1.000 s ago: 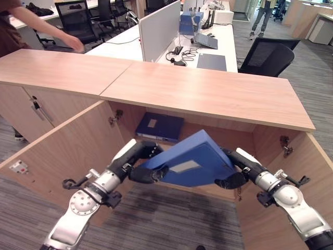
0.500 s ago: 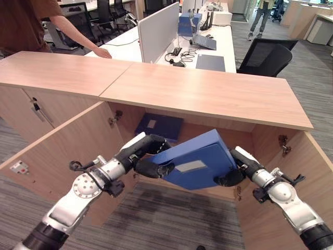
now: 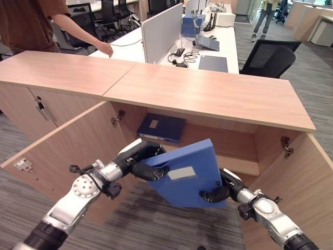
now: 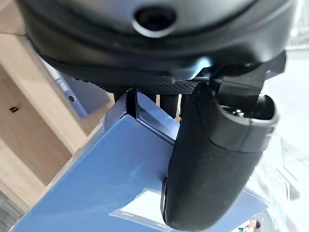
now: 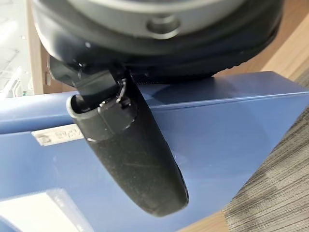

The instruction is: Put the empty folder in the office cabinet

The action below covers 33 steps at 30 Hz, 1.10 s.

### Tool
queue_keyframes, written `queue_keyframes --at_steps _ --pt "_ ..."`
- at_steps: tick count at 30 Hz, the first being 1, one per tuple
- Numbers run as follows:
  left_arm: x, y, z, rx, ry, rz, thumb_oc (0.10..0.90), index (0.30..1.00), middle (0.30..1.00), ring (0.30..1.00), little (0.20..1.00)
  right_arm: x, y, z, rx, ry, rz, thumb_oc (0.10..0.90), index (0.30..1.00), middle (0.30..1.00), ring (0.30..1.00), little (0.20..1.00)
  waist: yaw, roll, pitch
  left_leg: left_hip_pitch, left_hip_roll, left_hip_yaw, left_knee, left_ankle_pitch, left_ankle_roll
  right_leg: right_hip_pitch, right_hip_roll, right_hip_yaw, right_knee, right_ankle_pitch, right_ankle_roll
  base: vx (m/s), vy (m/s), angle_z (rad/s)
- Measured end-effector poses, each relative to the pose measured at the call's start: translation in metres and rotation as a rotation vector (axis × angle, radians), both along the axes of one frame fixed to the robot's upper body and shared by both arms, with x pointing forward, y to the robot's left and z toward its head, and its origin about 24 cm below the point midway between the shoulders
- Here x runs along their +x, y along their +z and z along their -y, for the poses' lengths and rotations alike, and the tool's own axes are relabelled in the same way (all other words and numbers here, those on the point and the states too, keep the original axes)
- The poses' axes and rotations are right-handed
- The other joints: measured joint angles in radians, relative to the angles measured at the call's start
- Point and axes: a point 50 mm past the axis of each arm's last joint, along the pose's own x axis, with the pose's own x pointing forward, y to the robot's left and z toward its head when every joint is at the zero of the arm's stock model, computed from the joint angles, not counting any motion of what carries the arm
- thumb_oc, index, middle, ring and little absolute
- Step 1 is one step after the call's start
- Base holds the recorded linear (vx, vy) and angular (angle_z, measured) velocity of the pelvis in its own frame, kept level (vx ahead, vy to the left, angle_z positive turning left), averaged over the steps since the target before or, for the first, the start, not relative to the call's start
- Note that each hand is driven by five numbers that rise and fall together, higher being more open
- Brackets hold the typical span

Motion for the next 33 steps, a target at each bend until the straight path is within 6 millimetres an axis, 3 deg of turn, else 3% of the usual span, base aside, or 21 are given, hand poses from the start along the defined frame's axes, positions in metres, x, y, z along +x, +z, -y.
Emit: queue_keyframes --at_steps 1,8,13,17,18,21,26,29,33 --pt "-0.002 -0.008 0.000 -0.008 0.007 -0.032 0.800 0.900 0.900 0.900 0.900 -0.002 -0.004 0.001 -0.006 -0.006 -0.026 0.400 0.300 0.300 0.300 0.300 -0.001 0.000 -0.002 0.001 0.000 0.000 0.000 0.000 0.000 0.001 0.000 0.000 0.000 -0.002 0.001 0.00 0.000 0.00" --pt "-0.008 -0.023 0.012 -0.164 0.025 -0.093 0.800 0.900 0.900 0.900 0.900 -0.031 -0.039 0.000 0.097 -0.049 -0.238 0.400 0.300 0.300 0.300 0.300 -0.001 -0.001 -0.003 -0.002 0.001 -0.016 0.000 0.003 -0.001 0.005 0.000 -0.012 0.000 -0.002 0.000 0.00 -0.013 0.05" --pt "-0.009 -0.032 0.025 -0.445 0.102 -0.143 0.800 0.900 0.900 0.900 0.900 -0.062 -0.067 -0.011 0.213 -0.143 -0.375 0.400 0.300 0.300 0.300 0.300 -0.006 0.002 -0.016 -0.005 0.001 -0.024 -0.004 0.003 -0.002 0.007 0.000 -0.020 0.000 -0.007 0.004 0.00 -0.031 0.05" --pt "-0.019 -0.072 0.034 -0.713 0.420 -0.255 0.800 0.900 0.900 0.900 0.900 -0.084 -0.101 -0.018 0.292 -0.414 -0.531 0.400 0.300 0.300 0.300 0.300 -0.007 0.006 -0.045 -0.030 0.001 -0.038 -0.004 0.003 -0.007 -0.005 -0.001 -0.032 0.001 -0.013 0.008 -0.04 -0.050 0.10" --pt "-0.034 -0.089 0.027 -0.717 0.554 -0.319 0.800 0.900 0.900 0.900 0.900 -0.087 -0.105 -0.017 0.351 -0.547 -0.579 0.400 0.300 0.300 0.300 0.300 -0.008 0.008 -0.044 -0.045 0.003 -0.046 -0.004 0.003 -0.006 -0.023 -0.001 -0.040 0.000 -0.012 0.008 0.03 -0.045 0.14" --pt "-0.065 -0.120 0.001 -0.617 0.784 -0.416 0.800 0.900 0.900 0.900 0.900 -0.091 -0.106 -0.003 0.402 -0.691 -0.586 0.400 0.300 0.300 0.300 0.300 -0.009 0.016 -0.042 -0.051 0.007 -0.059 -0.004 0.014 -0.005 -0.023 0.002 -0.054 0.000 -0.014 0.005 0.04 -0.049 0.14" --pt "-0.103 -0.151 -0.044 -0.327 1.079 -0.480 0.800 0.900 0.900 0.900 0.900 -0.085 -0.102 0.030 0.409 -0.938 -0.534 0.400 0.300 0.300 0.300 0.300 0.000 0.024 -0.038 -0.071 0.007 -0.090 -0.004 0.009 -0.005 -0.026 0.001 -0.082 0.000 -0.019 0.004 0.01 -0.054 0.18" --pt "-0.114 -0.161 -0.053 -0.303 1.191 -0.507 0.800 0.900 0.900 0.900 0.900 -0.078 -0.098 0.040 0.474 -1.082 -0.494 0.400 0.300 0.300 0.300 0.300 -0.002 0.033 -0.029 -0.091 0.005 -0.111 -0.004 0.016 -0.005 -0.032 -0.001 -0.103 0.000 -0.021 0.004 -0.05 -0.061 0.21" --pt "-0.122 -0.182 -0.049 -0.348 1.320 -0.611 0.800 0.900 0.900 0.900 0.900 -0.060 -0.093 0.044 0.566 -1.222 -0.456 0.400 0.300 0.300 0.300 0.300 0.002 0.054 -0.009 -0.160 0.006 -0.160 0.001 0.046 -0.011 -0.082 0.002 -0.145 0.001 -0.020 0.004 -0.05 -0.077 0.35"
